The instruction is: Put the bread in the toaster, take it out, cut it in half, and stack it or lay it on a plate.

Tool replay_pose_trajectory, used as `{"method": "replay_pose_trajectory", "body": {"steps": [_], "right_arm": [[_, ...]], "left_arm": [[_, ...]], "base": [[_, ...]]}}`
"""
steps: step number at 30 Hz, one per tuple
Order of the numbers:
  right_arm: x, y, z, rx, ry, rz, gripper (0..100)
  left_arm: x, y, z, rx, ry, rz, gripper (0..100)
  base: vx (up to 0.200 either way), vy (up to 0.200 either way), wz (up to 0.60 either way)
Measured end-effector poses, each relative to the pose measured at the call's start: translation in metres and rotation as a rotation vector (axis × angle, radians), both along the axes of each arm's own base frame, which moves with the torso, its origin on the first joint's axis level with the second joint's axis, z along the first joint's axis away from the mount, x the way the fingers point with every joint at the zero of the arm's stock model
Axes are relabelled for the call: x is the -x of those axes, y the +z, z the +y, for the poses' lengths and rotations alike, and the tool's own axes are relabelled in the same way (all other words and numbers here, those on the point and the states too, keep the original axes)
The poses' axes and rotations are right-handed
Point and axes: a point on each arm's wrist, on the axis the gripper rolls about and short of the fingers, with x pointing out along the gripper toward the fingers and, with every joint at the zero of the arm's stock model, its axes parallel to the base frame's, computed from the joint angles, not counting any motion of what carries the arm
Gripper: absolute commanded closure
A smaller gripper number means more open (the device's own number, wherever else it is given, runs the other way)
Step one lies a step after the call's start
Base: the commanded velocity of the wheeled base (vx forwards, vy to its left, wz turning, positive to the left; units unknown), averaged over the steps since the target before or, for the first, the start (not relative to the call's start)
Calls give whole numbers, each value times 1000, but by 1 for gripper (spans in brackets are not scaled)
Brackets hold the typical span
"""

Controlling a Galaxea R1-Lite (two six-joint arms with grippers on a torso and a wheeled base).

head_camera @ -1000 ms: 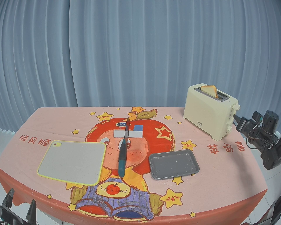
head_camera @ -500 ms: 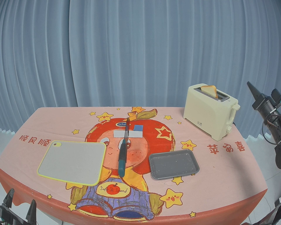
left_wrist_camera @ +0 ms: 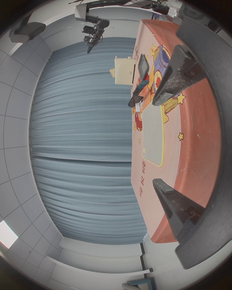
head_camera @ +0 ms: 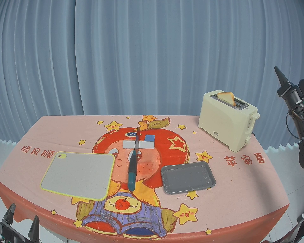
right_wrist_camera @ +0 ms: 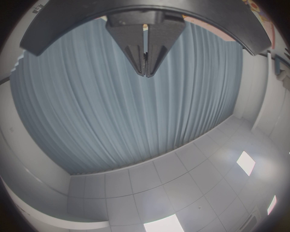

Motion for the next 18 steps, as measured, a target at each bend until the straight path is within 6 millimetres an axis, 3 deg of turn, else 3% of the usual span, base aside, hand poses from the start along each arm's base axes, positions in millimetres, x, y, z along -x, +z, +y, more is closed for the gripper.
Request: {"method": "replay_pose_trajectory", "body": {"steps": [10, 18], "right_arm": [[-22, -18, -7, 33, -18, 50, 100], [-21, -34, -34, 137, -25, 106, 100]], "left_arm": [[0, 0, 0, 0, 0, 0, 0], [0, 0, 0, 0, 0, 0, 0]], "base": [[0, 0, 0], [0, 0, 0]]}}
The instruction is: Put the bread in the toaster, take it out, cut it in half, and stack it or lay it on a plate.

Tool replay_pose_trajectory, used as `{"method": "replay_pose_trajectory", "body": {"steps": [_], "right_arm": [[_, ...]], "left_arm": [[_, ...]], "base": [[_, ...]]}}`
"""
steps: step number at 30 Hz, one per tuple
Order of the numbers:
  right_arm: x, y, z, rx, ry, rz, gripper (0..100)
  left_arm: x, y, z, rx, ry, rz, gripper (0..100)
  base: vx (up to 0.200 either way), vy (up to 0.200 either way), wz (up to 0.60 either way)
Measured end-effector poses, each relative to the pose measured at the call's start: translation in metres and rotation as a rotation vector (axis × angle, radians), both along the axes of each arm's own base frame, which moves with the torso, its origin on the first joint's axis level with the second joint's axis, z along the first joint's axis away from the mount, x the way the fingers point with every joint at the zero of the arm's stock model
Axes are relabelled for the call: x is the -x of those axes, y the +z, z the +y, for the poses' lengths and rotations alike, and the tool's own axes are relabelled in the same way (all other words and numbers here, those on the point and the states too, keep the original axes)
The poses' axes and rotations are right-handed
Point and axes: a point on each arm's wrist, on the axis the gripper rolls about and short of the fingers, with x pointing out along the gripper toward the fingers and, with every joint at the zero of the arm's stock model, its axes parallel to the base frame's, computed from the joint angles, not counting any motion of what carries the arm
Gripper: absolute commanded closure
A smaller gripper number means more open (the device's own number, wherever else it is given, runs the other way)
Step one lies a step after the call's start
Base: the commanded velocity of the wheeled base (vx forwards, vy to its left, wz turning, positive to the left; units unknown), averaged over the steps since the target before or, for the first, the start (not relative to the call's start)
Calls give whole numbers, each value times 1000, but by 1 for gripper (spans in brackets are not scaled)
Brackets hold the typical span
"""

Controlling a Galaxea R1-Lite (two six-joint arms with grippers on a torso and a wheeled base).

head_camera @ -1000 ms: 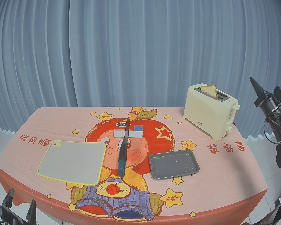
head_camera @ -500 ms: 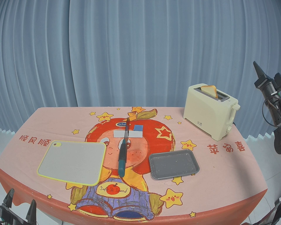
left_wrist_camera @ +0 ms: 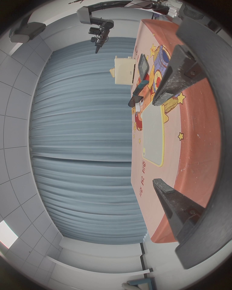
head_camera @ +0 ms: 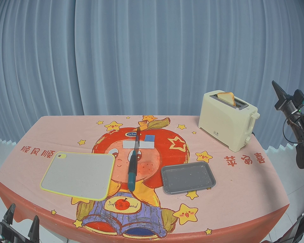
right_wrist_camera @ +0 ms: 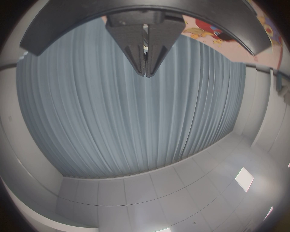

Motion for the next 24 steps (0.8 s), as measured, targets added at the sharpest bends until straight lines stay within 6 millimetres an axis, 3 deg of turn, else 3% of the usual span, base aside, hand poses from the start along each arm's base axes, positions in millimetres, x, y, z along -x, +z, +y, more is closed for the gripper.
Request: {"method": "replay_pose_trajectory", "body": {"steps": [5, 11, 24], "right_arm": [[-1, -14, -19, 112, -9, 29, 100], [-6, -32, -30, 123, -25, 78, 100], [-26, -68, -10, 111, 48, 189, 100]], "left_arm": [[0, 0, 0, 0, 0, 0, 0], [0, 0, 0, 0, 0, 0, 0], [0, 0, 0, 0, 0, 0, 0]], "base": [[0, 0, 0], [0, 0, 0], [0, 0, 0]]}}
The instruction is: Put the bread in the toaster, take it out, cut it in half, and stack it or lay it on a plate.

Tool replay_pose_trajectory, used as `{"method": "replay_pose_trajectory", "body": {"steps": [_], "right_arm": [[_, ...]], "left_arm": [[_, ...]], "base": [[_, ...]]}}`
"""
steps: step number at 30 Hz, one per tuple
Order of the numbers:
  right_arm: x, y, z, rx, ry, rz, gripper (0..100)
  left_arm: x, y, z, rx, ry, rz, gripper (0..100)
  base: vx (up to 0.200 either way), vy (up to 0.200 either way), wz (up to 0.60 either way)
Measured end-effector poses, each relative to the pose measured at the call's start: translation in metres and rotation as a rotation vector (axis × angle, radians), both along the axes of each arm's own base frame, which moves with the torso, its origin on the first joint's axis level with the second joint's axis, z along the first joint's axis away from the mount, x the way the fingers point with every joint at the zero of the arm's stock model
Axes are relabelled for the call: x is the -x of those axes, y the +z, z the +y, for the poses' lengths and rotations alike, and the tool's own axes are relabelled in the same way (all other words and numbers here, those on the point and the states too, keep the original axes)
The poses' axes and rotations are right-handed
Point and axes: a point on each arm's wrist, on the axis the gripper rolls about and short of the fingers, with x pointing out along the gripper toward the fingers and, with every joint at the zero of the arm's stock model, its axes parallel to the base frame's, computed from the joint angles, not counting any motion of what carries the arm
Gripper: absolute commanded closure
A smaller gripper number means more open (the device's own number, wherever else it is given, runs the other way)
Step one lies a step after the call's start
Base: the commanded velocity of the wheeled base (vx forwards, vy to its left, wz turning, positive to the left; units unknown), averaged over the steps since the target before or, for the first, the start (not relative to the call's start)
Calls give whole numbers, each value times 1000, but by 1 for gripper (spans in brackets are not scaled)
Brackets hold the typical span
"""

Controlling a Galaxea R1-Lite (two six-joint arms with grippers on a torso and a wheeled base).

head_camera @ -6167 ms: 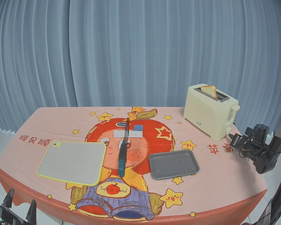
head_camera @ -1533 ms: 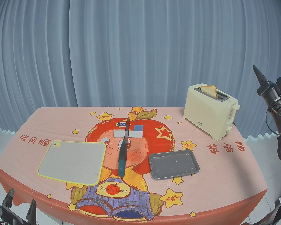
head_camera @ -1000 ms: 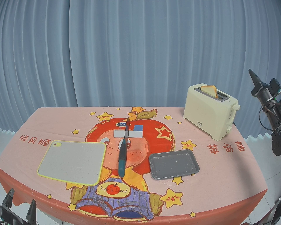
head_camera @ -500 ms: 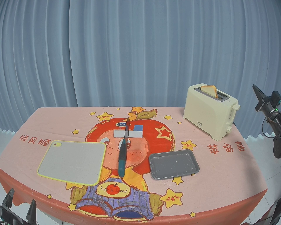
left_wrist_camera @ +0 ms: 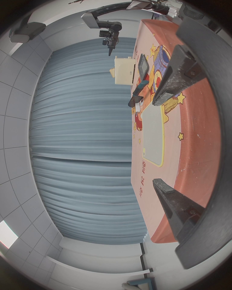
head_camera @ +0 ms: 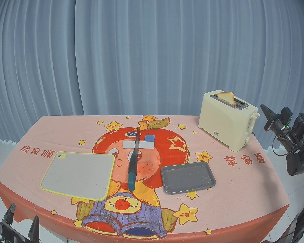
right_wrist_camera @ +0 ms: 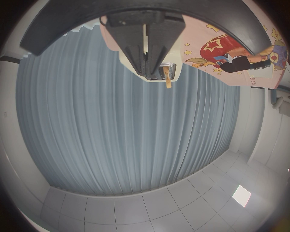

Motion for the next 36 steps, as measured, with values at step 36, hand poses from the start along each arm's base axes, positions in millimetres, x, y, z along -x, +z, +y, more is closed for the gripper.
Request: {"method": "replay_pose_trajectory", "body": {"steps": [36], "right_arm": [[-5, -34, 0, -18, -2, 121, 100]], "left_arm": [[0, 0, 0, 0, 0, 0, 0]], "base": [[0, 0, 0]]}}
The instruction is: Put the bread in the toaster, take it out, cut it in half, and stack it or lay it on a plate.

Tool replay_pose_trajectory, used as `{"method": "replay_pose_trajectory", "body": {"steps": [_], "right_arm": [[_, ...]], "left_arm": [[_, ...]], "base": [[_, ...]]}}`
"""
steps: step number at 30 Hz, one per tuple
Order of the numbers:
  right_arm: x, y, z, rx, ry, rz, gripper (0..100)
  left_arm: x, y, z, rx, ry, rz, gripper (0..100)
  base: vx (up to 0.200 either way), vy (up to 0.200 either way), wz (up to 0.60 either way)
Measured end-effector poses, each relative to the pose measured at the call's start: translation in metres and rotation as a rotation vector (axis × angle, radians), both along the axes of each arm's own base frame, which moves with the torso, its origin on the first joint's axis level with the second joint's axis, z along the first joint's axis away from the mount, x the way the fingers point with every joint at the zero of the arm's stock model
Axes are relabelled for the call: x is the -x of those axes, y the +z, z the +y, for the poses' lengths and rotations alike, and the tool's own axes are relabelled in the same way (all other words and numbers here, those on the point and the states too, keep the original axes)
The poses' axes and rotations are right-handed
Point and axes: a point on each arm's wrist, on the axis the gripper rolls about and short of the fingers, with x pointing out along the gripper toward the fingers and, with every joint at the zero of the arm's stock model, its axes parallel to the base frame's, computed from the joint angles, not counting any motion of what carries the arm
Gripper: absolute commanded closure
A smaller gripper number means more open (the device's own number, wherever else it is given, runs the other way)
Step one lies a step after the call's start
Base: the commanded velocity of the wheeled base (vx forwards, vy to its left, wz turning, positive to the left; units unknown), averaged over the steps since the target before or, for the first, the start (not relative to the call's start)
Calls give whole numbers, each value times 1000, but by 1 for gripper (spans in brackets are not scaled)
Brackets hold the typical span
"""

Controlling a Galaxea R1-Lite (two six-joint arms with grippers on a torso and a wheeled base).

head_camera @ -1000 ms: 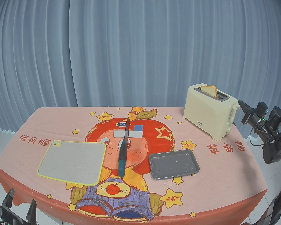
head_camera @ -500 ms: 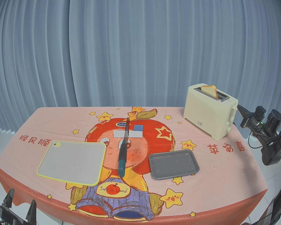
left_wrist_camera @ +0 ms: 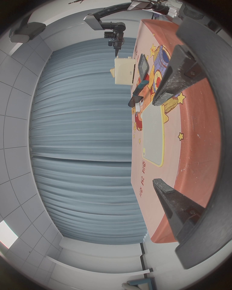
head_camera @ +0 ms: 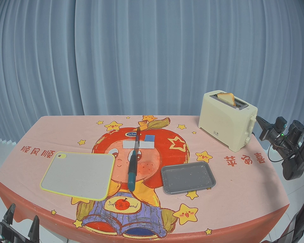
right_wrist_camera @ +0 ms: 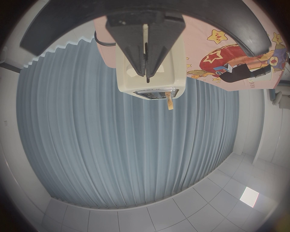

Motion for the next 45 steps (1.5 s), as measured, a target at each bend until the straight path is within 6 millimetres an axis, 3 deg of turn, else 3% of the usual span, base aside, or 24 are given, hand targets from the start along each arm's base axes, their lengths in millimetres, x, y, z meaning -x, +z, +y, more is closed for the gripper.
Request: {"method": "replay_pose_trajectory", "body": {"steps": [45], "right_arm": [[2, -29, -1, 2, -24, 106, 100]], "left_arm": [[0, 0, 0, 0, -1, 0, 0]], "base": [[0, 0, 0]]}}
